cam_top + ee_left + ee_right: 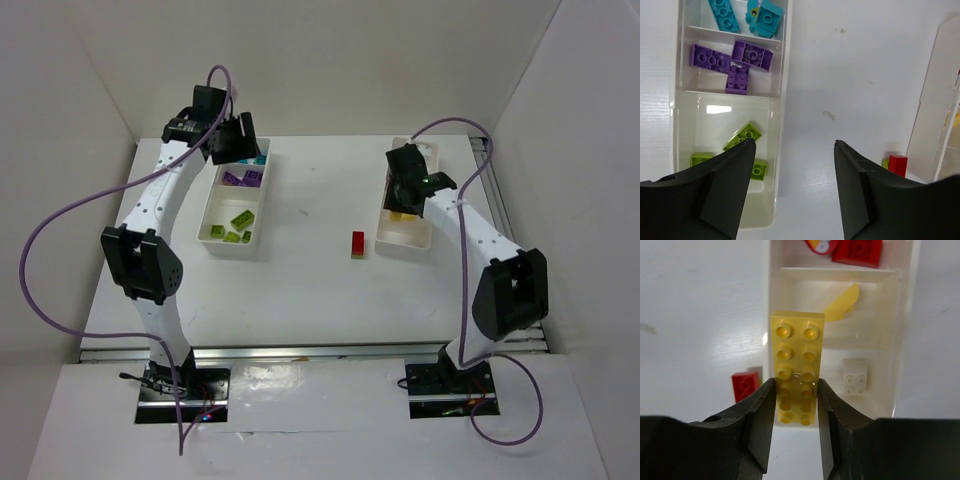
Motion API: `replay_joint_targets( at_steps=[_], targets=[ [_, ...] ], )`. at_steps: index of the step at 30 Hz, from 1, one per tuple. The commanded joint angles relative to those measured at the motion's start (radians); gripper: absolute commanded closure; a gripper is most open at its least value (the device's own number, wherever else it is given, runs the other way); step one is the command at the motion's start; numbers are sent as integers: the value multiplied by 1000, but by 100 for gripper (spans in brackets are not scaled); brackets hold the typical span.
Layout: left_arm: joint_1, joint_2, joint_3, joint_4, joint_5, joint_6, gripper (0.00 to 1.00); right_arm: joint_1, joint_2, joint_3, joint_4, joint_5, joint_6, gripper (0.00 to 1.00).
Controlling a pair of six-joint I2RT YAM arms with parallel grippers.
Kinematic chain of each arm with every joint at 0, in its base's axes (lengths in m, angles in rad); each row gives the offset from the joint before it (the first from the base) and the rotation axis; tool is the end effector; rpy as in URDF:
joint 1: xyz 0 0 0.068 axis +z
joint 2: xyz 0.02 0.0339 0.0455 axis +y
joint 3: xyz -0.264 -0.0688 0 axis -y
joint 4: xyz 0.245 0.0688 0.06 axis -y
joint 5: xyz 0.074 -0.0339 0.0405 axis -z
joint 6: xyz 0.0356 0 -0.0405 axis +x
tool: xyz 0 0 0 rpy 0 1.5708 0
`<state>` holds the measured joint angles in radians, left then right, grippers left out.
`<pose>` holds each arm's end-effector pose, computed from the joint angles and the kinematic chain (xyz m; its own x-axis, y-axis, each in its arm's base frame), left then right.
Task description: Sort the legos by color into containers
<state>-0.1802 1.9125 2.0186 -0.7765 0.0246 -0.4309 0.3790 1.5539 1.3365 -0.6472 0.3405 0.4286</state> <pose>0.4245 -0.0782 0.3798 -0.6381 -0.3082 -0.7056 -0.0753 0.9370 -0.3412 0.3180 0.1138 0.3014 -0.7042 0.1412 -0.6958 0.1597 0.9864 0.0386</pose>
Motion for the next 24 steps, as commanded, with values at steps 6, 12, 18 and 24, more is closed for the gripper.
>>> replay_joint_targets(
  at_steps=[6, 12, 18, 24],
  targets=[
    [-142, -21, 17, -75, 103, 72, 29, -117, 199, 131, 70, -15, 0, 84],
    [-292, 16, -63, -75, 127, 40, 29, -178, 256, 141, 133, -29, -1, 79],
    [-376, 60, -72, -75, 189, 27, 28, -187, 284, 132, 146, -49, -1, 45],
    [-412, 129, -61, -66, 221, 27, 28, -196, 209, 122, 146, -49, -10, 37]
  ],
)
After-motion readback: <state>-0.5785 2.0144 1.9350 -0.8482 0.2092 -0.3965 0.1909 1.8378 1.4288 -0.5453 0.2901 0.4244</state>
